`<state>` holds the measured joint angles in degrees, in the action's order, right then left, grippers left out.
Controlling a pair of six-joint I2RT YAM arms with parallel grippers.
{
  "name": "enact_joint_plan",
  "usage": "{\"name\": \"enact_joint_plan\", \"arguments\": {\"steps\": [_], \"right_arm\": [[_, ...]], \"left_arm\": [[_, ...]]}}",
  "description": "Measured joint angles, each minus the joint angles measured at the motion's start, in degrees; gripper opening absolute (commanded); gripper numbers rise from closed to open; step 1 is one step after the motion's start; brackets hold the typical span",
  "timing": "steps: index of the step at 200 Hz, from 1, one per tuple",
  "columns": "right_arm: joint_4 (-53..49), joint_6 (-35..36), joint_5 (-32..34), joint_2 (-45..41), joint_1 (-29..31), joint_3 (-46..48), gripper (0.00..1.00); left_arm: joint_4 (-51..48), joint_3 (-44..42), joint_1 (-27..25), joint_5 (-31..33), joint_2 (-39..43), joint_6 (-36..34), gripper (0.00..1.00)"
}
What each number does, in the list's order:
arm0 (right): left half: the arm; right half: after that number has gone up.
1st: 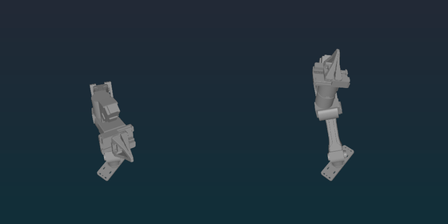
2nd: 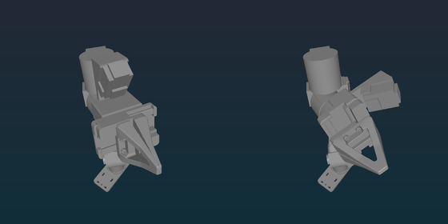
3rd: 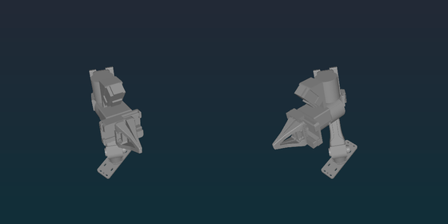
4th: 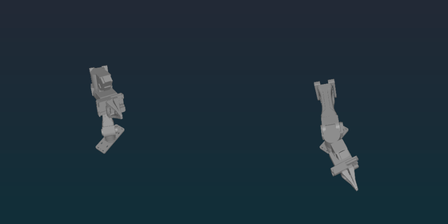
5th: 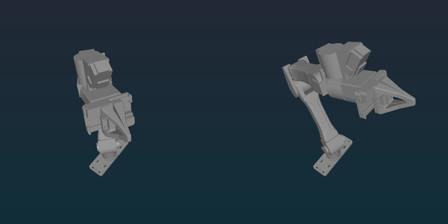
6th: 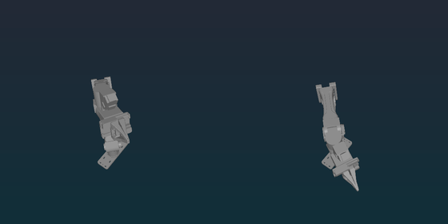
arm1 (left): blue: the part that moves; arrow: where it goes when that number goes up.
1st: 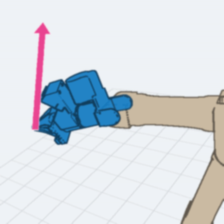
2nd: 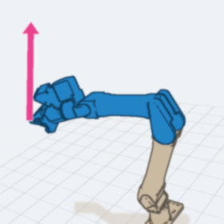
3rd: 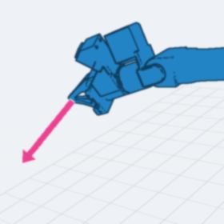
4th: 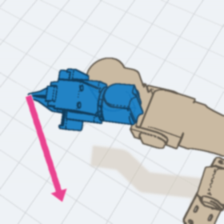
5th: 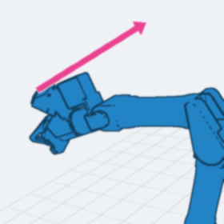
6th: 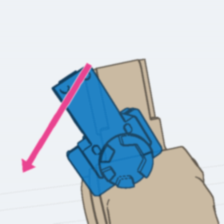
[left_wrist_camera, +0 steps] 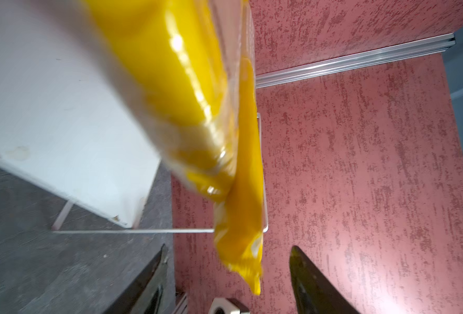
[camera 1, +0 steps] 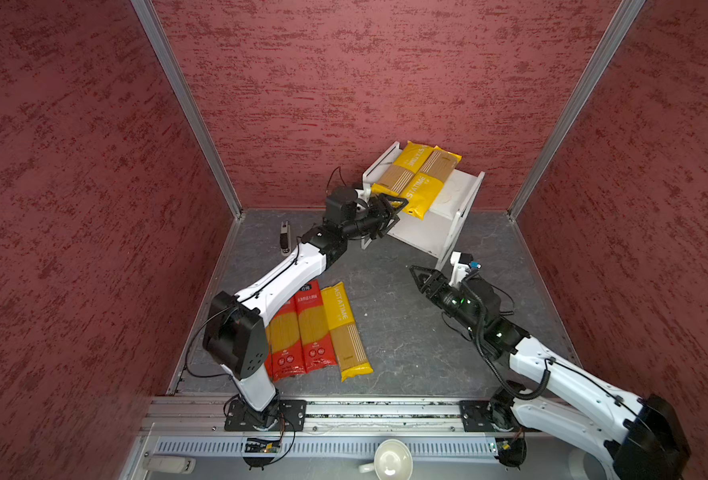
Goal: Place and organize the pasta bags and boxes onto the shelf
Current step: 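Release the pack with the left gripper and move both grippers to floor packs, then grasp the end of the last yellow PASTATIME pack with the right gripper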
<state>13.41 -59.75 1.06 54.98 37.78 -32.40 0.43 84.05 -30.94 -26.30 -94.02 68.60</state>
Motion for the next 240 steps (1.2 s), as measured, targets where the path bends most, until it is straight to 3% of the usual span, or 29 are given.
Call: {"name": "enact_joint_plan", "arguments": {"steps": [40, 97, 144, 240], "right_arm": [[-0.5, 1.25, -0.76, 5.01, 0.92, -0.96, 0.65], [-4.13, 6.49, -0.79, 20.72, 8.15, -11.5, 0.64], [-8.44, 11.3, -0.79, 31.76, 14.23, -20.11, 0.64], [-18.51, 15.41, -7.19, 50.12, 15.02, -30.62, 0.59]], "left_arm": [[-8.41, -12.39, 2.47, 3.72, 17.44, -8.07, 0.75], [-19.63, -31.04, 5.31, 17.55, 33.83, -19.61, 0.76], [-28.3, -43.82, 4.55, 24.02, 37.4, -20.9, 0.77], [-30.4, -52.22, 0.37, 28.57, 41.72, -17.81, 0.77]]}}
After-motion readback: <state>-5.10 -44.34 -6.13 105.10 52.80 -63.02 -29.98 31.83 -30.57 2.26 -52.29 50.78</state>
